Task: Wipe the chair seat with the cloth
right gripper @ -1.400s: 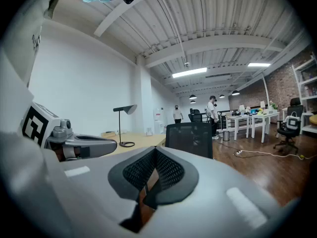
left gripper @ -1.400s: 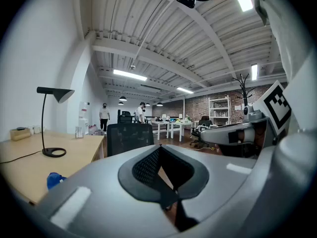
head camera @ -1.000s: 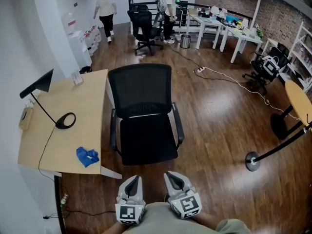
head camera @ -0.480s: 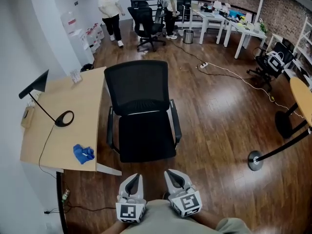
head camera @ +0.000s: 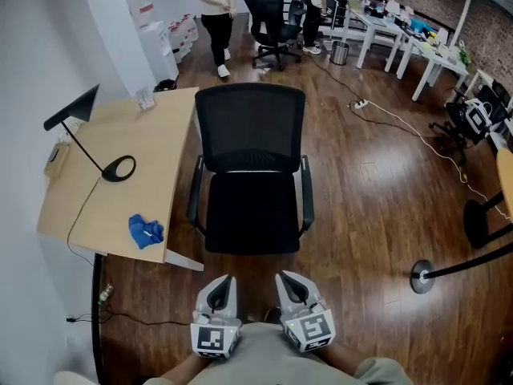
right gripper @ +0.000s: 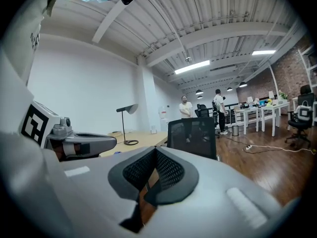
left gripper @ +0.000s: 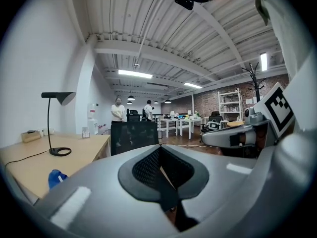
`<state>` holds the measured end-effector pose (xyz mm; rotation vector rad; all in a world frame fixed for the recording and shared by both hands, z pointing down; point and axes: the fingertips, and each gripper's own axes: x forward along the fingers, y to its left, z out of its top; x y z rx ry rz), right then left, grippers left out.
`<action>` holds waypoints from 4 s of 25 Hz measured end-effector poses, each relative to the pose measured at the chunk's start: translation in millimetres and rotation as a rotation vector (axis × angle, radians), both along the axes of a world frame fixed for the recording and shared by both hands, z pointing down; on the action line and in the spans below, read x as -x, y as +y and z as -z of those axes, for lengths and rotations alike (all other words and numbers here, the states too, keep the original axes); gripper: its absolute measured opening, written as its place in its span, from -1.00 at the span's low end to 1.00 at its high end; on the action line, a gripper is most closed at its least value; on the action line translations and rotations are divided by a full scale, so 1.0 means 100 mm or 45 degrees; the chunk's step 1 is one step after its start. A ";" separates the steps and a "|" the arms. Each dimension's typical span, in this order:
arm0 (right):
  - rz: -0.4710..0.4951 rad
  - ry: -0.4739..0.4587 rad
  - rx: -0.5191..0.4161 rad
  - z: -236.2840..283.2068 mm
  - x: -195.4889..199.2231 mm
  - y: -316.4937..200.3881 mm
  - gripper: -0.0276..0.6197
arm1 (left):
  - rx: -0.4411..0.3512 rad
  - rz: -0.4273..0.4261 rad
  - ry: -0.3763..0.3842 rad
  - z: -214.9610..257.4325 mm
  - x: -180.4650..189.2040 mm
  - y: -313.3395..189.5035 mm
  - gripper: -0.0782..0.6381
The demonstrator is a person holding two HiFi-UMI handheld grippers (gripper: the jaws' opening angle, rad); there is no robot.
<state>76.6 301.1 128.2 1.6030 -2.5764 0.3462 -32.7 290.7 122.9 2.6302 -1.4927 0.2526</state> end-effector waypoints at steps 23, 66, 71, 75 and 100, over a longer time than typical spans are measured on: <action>0.407 0.191 -0.016 -0.17 2.58 -2.06 -0.70 | 0.071 0.382 0.086 -0.41 2.59 -1.66 -0.76; 0.986 0.446 0.344 -2.04 4.72 -2.46 -0.57 | 0.228 0.834 -0.058 -1.46 4.08 -2.09 -0.76; 0.823 0.397 0.318 -1.78 4.13 -2.78 -0.57 | 0.188 0.709 -0.058 -1.30 3.54 -2.36 -0.77; 0.674 0.383 0.316 -1.67 3.49 -3.06 -0.57 | 0.178 0.580 -0.068 -1.25 2.97 -2.62 -0.77; 0.439 0.283 0.549 -3.04 1.50 -4.68 -0.58 | 0.401 0.390 -0.160 -2.70 0.79 -3.96 -0.77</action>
